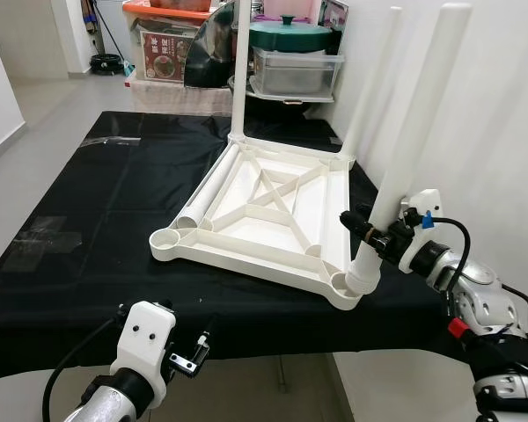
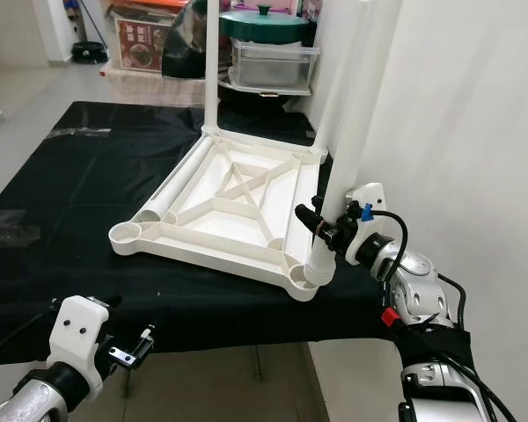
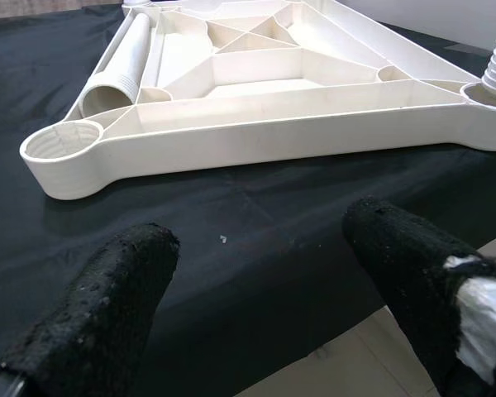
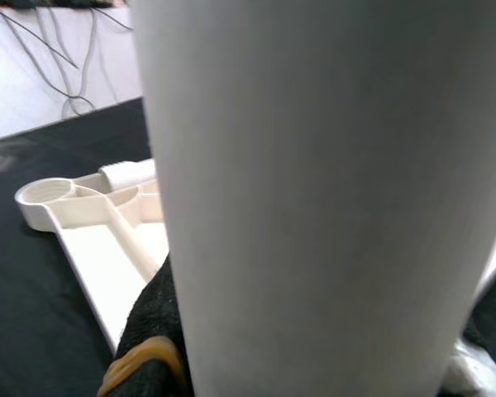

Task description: Building children table

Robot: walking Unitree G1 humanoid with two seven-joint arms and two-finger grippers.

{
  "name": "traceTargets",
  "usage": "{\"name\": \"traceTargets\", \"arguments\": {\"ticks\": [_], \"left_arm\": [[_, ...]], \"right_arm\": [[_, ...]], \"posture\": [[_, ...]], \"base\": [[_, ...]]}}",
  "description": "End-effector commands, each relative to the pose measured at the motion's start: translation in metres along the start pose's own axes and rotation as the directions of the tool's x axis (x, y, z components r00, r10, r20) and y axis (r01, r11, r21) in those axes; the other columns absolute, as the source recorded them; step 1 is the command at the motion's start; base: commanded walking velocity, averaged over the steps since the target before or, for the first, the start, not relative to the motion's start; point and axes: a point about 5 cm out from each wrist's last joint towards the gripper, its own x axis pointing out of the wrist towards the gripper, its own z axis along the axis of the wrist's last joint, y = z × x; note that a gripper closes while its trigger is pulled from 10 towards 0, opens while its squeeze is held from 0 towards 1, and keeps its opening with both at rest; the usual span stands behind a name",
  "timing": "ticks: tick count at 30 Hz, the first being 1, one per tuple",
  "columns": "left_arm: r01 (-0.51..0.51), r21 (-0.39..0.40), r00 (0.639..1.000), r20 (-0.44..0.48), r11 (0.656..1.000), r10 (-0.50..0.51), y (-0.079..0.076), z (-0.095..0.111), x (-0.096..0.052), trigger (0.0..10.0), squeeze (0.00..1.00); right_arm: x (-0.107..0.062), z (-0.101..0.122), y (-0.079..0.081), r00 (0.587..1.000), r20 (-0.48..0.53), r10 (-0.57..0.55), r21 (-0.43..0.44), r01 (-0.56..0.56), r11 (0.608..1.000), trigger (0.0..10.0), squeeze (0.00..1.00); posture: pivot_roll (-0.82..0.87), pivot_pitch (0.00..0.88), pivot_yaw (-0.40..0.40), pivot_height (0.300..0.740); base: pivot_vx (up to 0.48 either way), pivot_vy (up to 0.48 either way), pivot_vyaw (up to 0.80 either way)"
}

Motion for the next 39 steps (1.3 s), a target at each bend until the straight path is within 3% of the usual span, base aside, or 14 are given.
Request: {"name": "traceTargets", "arguments": {"ticks": [1, 6, 14, 25, 31, 39], "left_arm": [[-0.010, 0.008, 1.000, -0.004, 1.000, 0.010, 0.003, -0.002, 0.000, 10.0, 0.00], [-0.007, 0.006, 1.000, -0.002, 1.000, 0.007, 0.001, -0.002, 0.002, 10.0, 0.00], [-0.007, 0.005, 1.000, 0.001, 1.000, 0.007, 0.001, -0.001, 0.003, 10.0, 0.00], [-0.020, 0.007, 1.000, 0.000, 1.000, 0.020, 0.003, -0.002, 0.001, 10.0, 0.00], [-0.018, 0.007, 1.000, 0.000, 1.000, 0.018, 0.004, -0.002, 0.001, 10.0, 0.00], [-0.016, 0.010, 1.000, 0.000, 1.000, 0.016, 0.004, -0.002, 0.002, 10.0, 0.00]], "right_arm": [[0.003, -0.001, 0.012, 0.998, 0.016, 0.064, 0.025, -0.065, 0.998, 10.0, 0.00], [0.009, -0.006, 0.027, 0.983, 0.040, 0.177, 0.029, -0.178, 0.984, 10.0, 0.00], [0.012, -0.012, 0.032, 0.975, 0.039, 0.217, 0.029, -0.218, 0.975, 10.0, 0.00], [0.004, -0.009, 0.008, 0.990, 0.014, 0.143, 0.027, -0.143, 0.989, 10.0, 0.00], [-0.007, -0.012, -0.008, 0.998, 0.020, 0.062, 0.078, -0.064, 0.995, 10.0, 0.00], [-0.008, -0.021, -0.003, 0.997, 0.019, 0.070, 0.098, -0.071, 0.993, 10.0, 0.00]], "posture": [[0.08, 0.000, -0.109, 0.740], [0.08, 0.000, -0.107, 0.740], [0.08, 0.000, -0.111, 0.740], [0.09, 0.000, -0.112, 0.740], [0.09, 0.000, -0.108, 0.740], [0.09, 0.000, -0.105, 0.740]], "base": [[0.000, 0.000, 0.00], [0.000, 0.000, 0.00], [0.000, 0.000, 0.00], [0.000, 0.000, 0.00], [0.000, 0.000, 0.00], [0.000, 0.000, 0.00]]}}
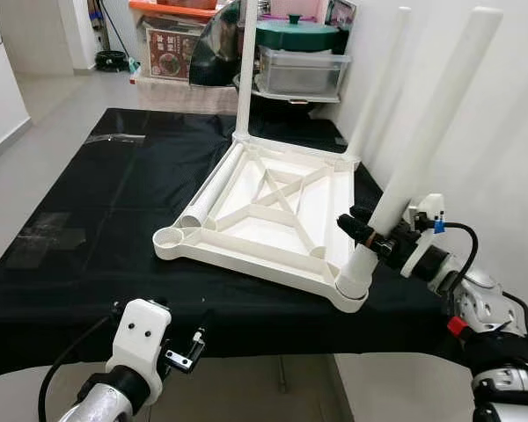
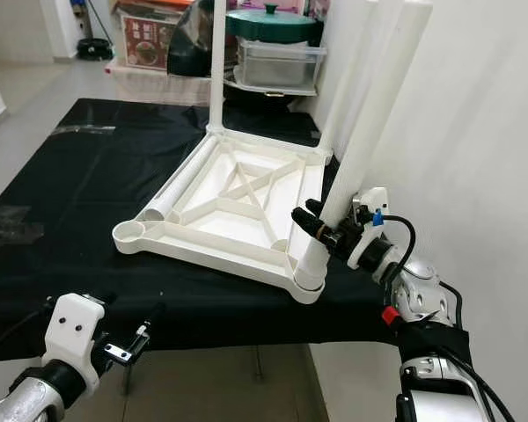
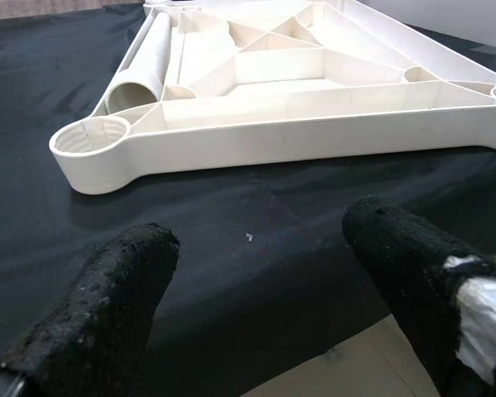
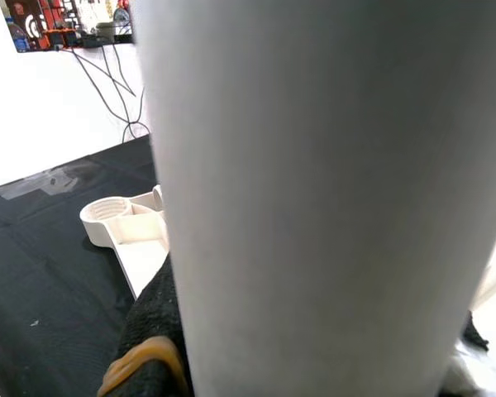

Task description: Building children table

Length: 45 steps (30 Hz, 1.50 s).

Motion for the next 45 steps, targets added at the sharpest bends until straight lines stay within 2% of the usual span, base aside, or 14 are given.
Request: {"name": "traceTargets", "arguments": {"ticks": [1, 17, 24, 28, 30, 35, 38, 42, 44, 45], "left_arm": [[0.006, 0.003, 1.000, -0.004, 1.000, -0.006, -0.001, -0.001, 0.002, 10.0, 0.00], [0.003, -0.001, 1.000, -0.003, 1.000, -0.003, -0.002, -0.002, 0.003, 10.0, 0.00], [-0.005, -0.001, 1.000, -0.004, 1.000, 0.004, -0.001, -0.003, 0.004, 10.0, 0.00], [-0.011, -0.005, 1.000, -0.005, 1.000, 0.011, -0.002, -0.004, 0.003, 10.0, 0.00], [-0.010, -0.007, 1.000, -0.005, 1.000, 0.010, -0.002, -0.004, 0.004, 10.0, 0.00], [-0.009, -0.009, 1.000, -0.004, 1.000, 0.009, -0.003, -0.005, 0.005, 10.0, 0.00], [-0.011, -0.009, 1.000, -0.005, 1.000, 0.011, -0.003, -0.005, 0.006, 10.0, 0.00], [-0.011, -0.011, 1.000, -0.005, 1.000, 0.011, -0.003, -0.005, 0.006, 10.0, 0.00], [-0.009, -0.014, 1.000, -0.002, 1.000, 0.009, -0.004, -0.006, 0.008, 10.0, 0.00], [-0.009, -0.014, 1.000, -0.002, 1.000, 0.009, -0.004, -0.006, 0.008, 10.0, 0.00]], "right_arm": [[-0.003, -0.016, 0.005, 0.999, -0.038, 0.007, 0.037, -0.006, 0.999, 10.0, 0.00], [-0.001, -0.026, 0.020, 0.996, -0.060, 0.073, 0.041, -0.070, 0.997, 10.0, 0.00], [0.005, -0.029, 0.024, 0.997, -0.068, 0.041, 0.042, -0.038, 0.998, 10.0, 0.00], [0.016, -0.029, 0.041, 0.997, -0.069, 0.040, 0.031, -0.038, 0.999, 10.0, 0.00], [0.017, -0.029, 0.043, 0.997, -0.069, 0.034, 0.035, -0.032, 0.999, 10.0, 0.00], [0.021, -0.032, 0.050, 0.997, -0.068, -0.019, 0.049, 0.022, 0.999, 10.0, 0.00], [0.025, -0.036, 0.062, 0.995, -0.056, -0.084, 0.080, 0.088, 0.993, 10.0, 0.00], [0.026, -0.038, 0.065, 0.992, -0.057, -0.110, 0.087, 0.114, 0.990, 10.0, 0.00], [0.029, -0.041, 0.065, 0.977, -0.075, -0.199, 0.095, 0.206, 0.974, 10.0, 0.00], [0.029, -0.041, 0.065, 0.977, -0.075, -0.199, 0.095, 0.206, 0.974, 10.0, 0.00]], "posture": [[0.09, 0.000, -0.103, 0.740], [0.07, 0.000, -0.105, 0.740], [0.08, 0.000, -0.115, 0.740], [0.07, 0.000, -0.115, 0.740], [0.07, 0.000, -0.115, 0.740], [0.07, 0.000, -0.117, 0.740], [0.06, 0.000, -0.116, 0.740], [0.05, 0.000, -0.117, 0.740], [0.05, 0.000, -0.119, 0.740], [0.05, 0.000, -0.119, 0.740]], "base": [[0.000, 0.000, 0.00], [0.000, 0.000, 0.00], [0.000, 0.000, 0.00], [0.000, 0.000, 0.00], [0.000, 0.000, 0.00], [0.000, 0.000, 0.00], [0.000, 0.000, 0.00], [0.000, 0.000, 0.00], [0.000, 0.000, 0.00], [0.000, 0.000, 0.00]]}}
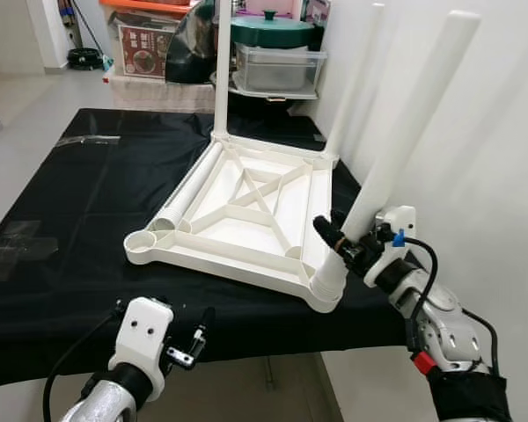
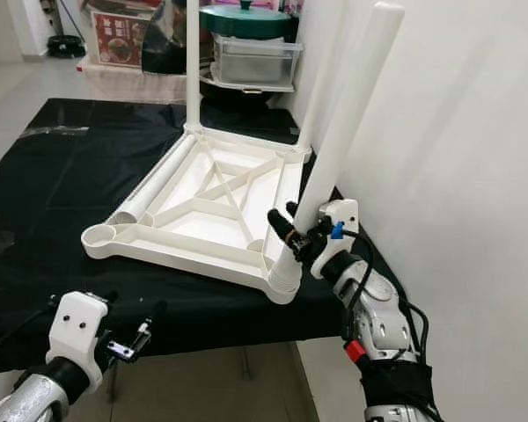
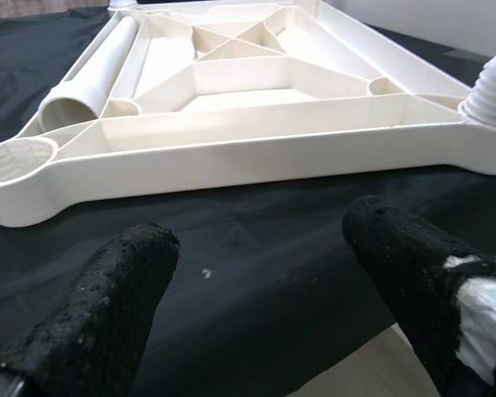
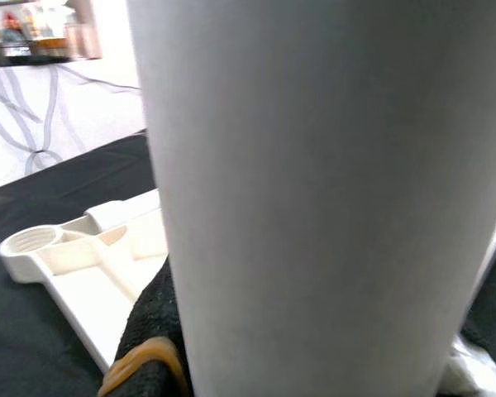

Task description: Building children table

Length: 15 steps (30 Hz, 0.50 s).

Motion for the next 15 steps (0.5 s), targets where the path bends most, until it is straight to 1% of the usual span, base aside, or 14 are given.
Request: {"name": "traceTargets", "arguments": {"ticks": [1, 2, 3, 5, 7, 8, 10, 12, 13, 14, 15], "left_arm": [[0.001, 0.001, 1.000, -0.008, 1.000, -0.001, -0.002, -0.003, 0.002, 10.0, 0.00], [0.001, 0.001, 1.000, -0.008, 1.000, -0.001, -0.002, -0.003, 0.002, 10.0, 0.00], [0.000, 0.001, 1.000, -0.007, 1.000, 0.000, -0.002, -0.003, 0.003, 10.0, 0.00], [0.000, 0.001, 1.000, -0.007, 1.000, 0.000, -0.002, -0.003, 0.003, 10.0, 0.00], [-0.003, 0.000, 1.000, -0.005, 1.000, 0.003, -0.002, -0.003, 0.003, 10.0, 0.00], [-0.003, 0.000, 1.000, -0.005, 1.000, 0.003, -0.002, -0.003, 0.003, 10.0, 0.00], [-0.007, -0.001, 1.000, -0.002, 1.000, 0.007, -0.002, -0.004, 0.004, 10.0, 0.00], [-0.007, -0.001, 1.000, -0.002, 1.000, 0.007, -0.002, -0.004, 0.004, 10.0, 0.00], [-0.009, -0.001, 1.000, -0.001, 1.000, 0.009, -0.002, -0.004, 0.004, 10.0, 0.00], [-0.009, -0.001, 1.000, -0.001, 1.000, 0.009, -0.002, -0.004, 0.004, 10.0, 0.00], [-0.014, 0.000, 1.000, 0.001, 1.000, 0.014, -0.002, -0.004, 0.005, 10.0, 0.00]], "right_arm": [[0.000, -0.026, 0.004, 0.989, -0.125, -0.073, 0.062, 0.081, 0.995, 10.0, 0.00], [0.000, -0.026, 0.004, 0.989, -0.125, -0.073, 0.062, 0.081, 0.995, 10.0, 0.00], [0.002, -0.025, 0.002, 0.984, -0.127, -0.126, 0.064, 0.134, 0.989, 10.0, 0.00], [0.002, -0.025, 0.002, 0.984, -0.127, -0.126, 0.064, 0.134, 0.989, 10.0, 0.00], [0.005, -0.021, 0.002, 0.974, -0.125, -0.189, 0.067, 0.199, 0.978, 10.0, 0.00], [0.005, -0.021, 0.002, 0.974, -0.125, -0.189, 0.067, 0.199, 0.978, 10.0, 0.00], [0.010, -0.018, 0.005, 0.957, -0.128, -0.261, 0.067, 0.271, 0.960, 10.0, 0.00], [0.010, -0.018, 0.005, 0.957, -0.128, -0.261, 0.067, 0.271, 0.960, 10.0, 0.00], [0.011, -0.017, 0.006, 0.947, -0.133, -0.292, 0.067, 0.303, 0.951, 10.0, 0.00], [0.011, -0.017, 0.006, 0.947, -0.133, -0.292, 0.067, 0.303, 0.951, 10.0, 0.00], [0.014, -0.015, 0.012, 0.930, -0.128, -0.346, 0.063, 0.355, 0.933, 10.0, 0.00]], "posture": [[0.05, 0.000, -0.120, 0.740], [0.05, 0.000, -0.120, 0.740], [0.05, 0.000, -0.123, 0.740], [0.05, 0.000, -0.123, 0.740], [0.05, 0.000, -0.126, 0.740], [0.05, 0.000, -0.126, 0.740], [0.05, 0.000, -0.132, 0.740], [0.05, 0.000, -0.132, 0.740], [0.05, 0.000, -0.132, 0.740], [0.05, 0.000, -0.132, 0.740], [0.05, 0.000, -0.137, 0.740]], "base": [[0.000, 0.000, 0.00], [0.000, 0.000, 0.00], [0.000, 0.000, 0.00], [0.000, 0.000, 0.00], [0.000, 0.000, 0.00], [0.000, 0.000, 0.00], [0.000, 0.000, 0.00], [0.000, 0.000, 0.00], [0.000, 0.000, 0.00], [0.000, 0.000, 0.00], [0.000, 0.000, 0.00]]}}
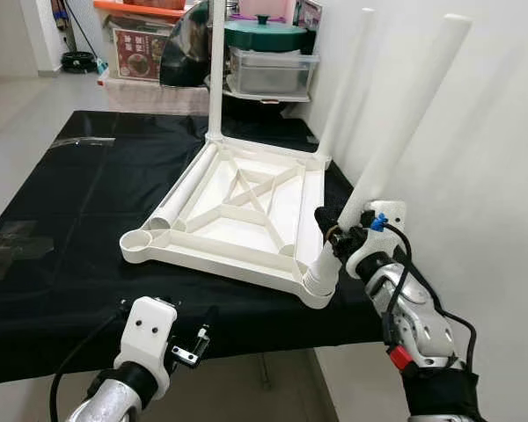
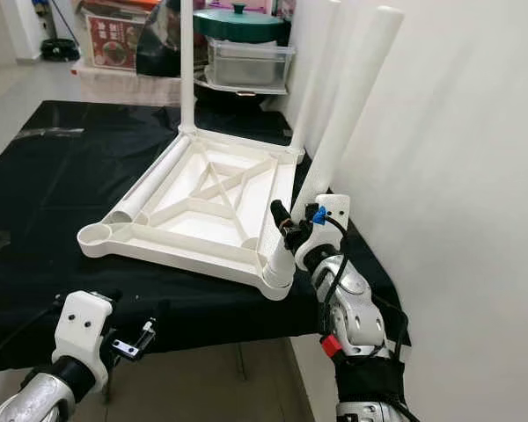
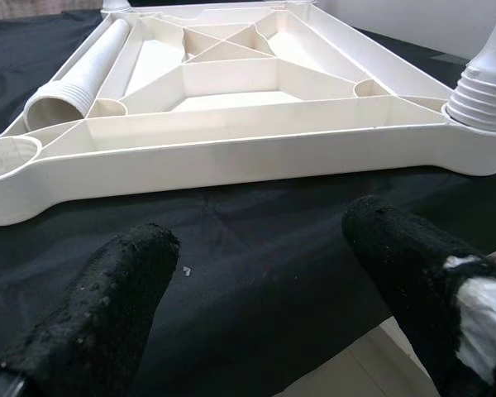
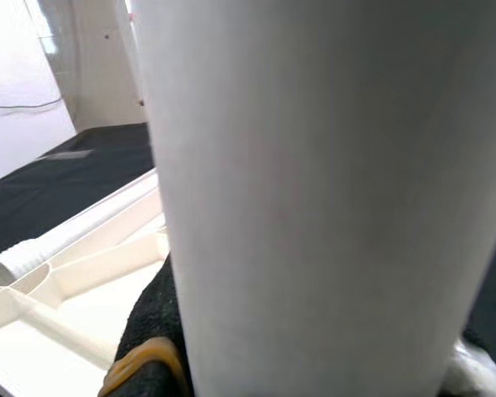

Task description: Building children table

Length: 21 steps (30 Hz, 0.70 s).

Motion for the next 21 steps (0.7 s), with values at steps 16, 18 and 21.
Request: {"name": "traceTargets", "arguments": {"ticks": [16, 18, 21], "left_arm": [[-0.012, 0.015, 1.000, 0.007, 1.000, 0.012, 0.001, -0.001, 0.003, 10.0, 0.00], [-0.012, 0.015, 1.000, 0.007, 1.000, 0.012, 0.001, -0.001, 0.003, 10.0, 0.00], [-0.025, 0.026, 1.000, 0.014, 0.999, 0.025, 0.004, -0.001, 0.004, 10.0, 0.00]], "right_arm": [[-0.008, -0.021, 0.014, 0.989, -0.092, -0.116, -0.051, 0.112, 0.992, 10.0, 0.00], [-0.008, -0.021, 0.014, 0.989, -0.092, -0.116, -0.051, 0.112, 0.992, 10.0, 0.00], [-0.014, -0.016, 0.008, 0.979, -0.024, -0.201, -0.060, 0.199, 0.978, 10.0, 0.00]], "posture": [[0.05, 0.000, -0.134, 0.740], [0.05, 0.000, -0.134, 0.740], [0.05, 0.000, -0.127, 0.740]], "base": [[0.000, 0.000, 0.00], [0.000, 0.000, 0.00], [0.000, 0.000, 0.00]]}}
